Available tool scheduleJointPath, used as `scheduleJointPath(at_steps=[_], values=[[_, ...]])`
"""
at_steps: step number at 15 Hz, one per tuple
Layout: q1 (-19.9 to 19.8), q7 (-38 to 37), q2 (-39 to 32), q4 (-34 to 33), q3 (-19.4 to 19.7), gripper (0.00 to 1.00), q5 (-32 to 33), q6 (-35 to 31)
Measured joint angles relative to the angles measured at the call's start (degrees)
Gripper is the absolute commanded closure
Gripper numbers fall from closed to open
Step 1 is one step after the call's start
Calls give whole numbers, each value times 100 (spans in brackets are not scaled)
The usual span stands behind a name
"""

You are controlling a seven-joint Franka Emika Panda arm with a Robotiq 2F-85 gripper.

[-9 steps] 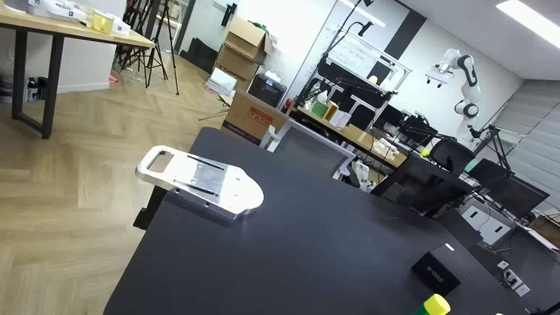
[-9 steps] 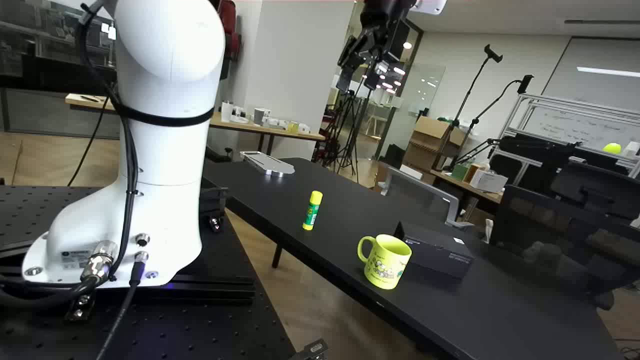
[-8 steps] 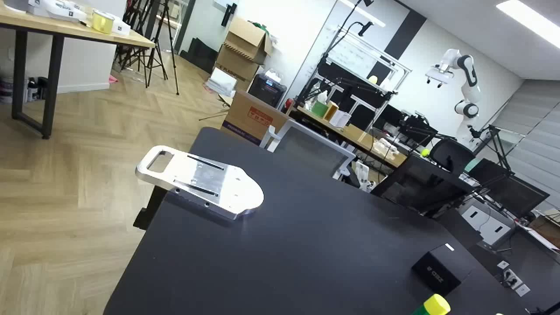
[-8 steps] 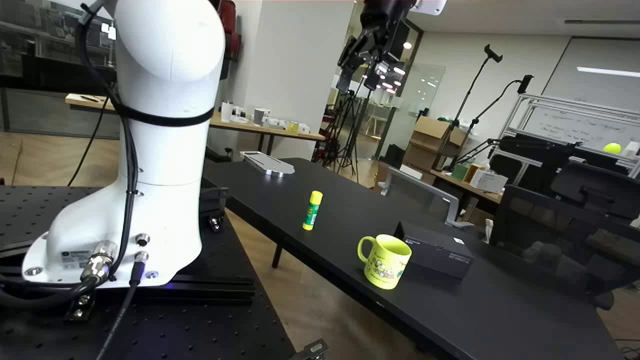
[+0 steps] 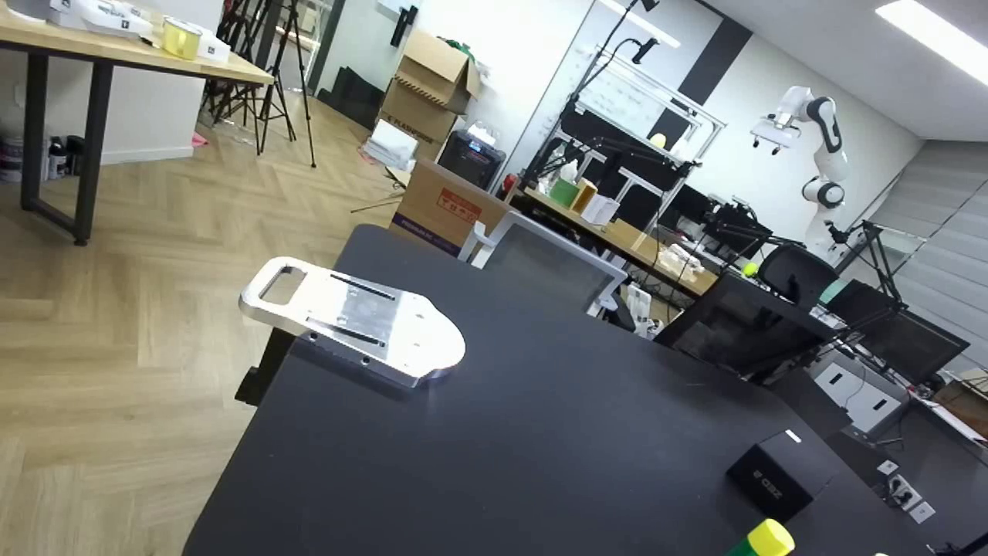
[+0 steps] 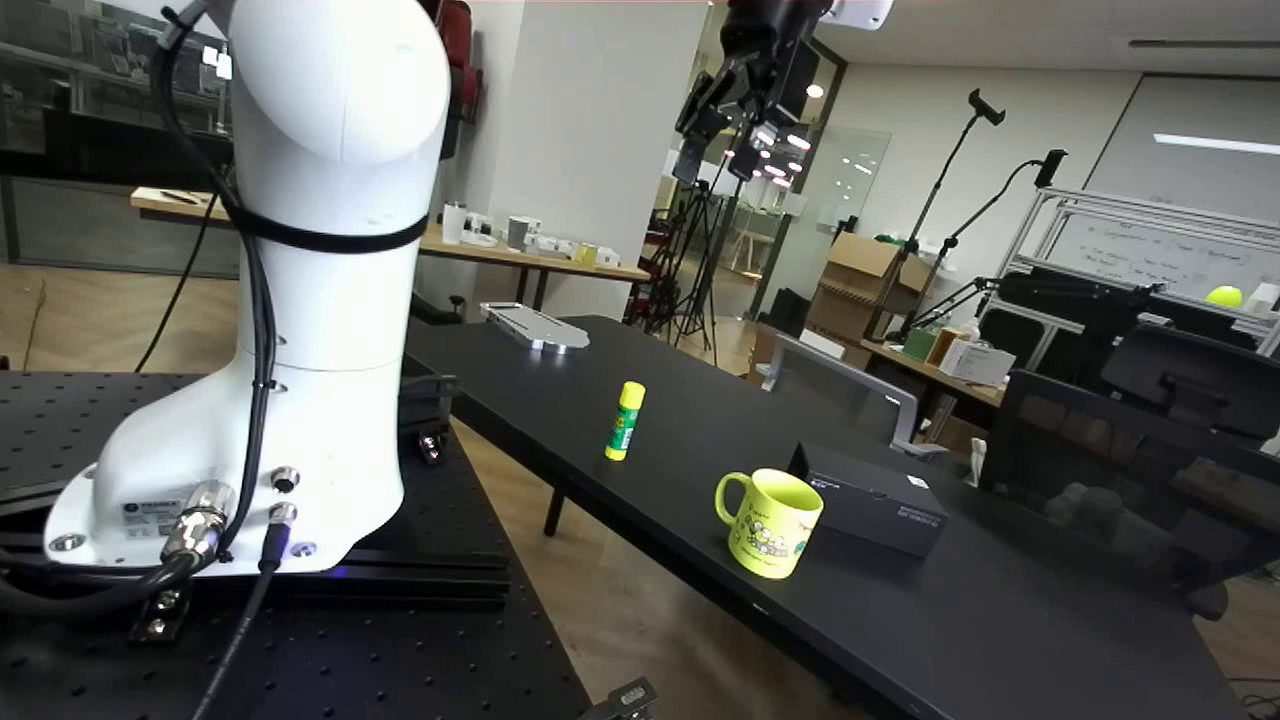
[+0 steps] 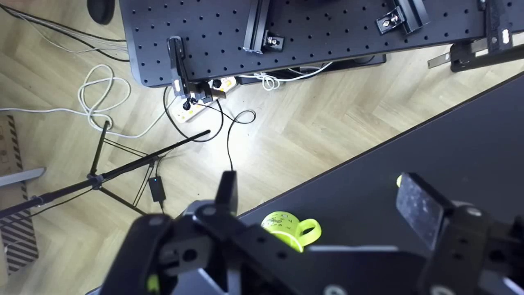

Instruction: Pick up the object from the table and put it in the cup

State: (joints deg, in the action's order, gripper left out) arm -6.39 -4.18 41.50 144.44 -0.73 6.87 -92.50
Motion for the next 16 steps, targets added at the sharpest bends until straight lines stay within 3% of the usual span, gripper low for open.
scheduleJointPath(at_steps=[2,5,11,16], values=[[6,-19,-48,7,7,0,-31,-150],[27,-35,-404,41,18,0,-203,-975],[319,-183,-1977,44,-179,0,-575,-2741],[705,-604,-3273,-30,-557,0,-578,-3772]])
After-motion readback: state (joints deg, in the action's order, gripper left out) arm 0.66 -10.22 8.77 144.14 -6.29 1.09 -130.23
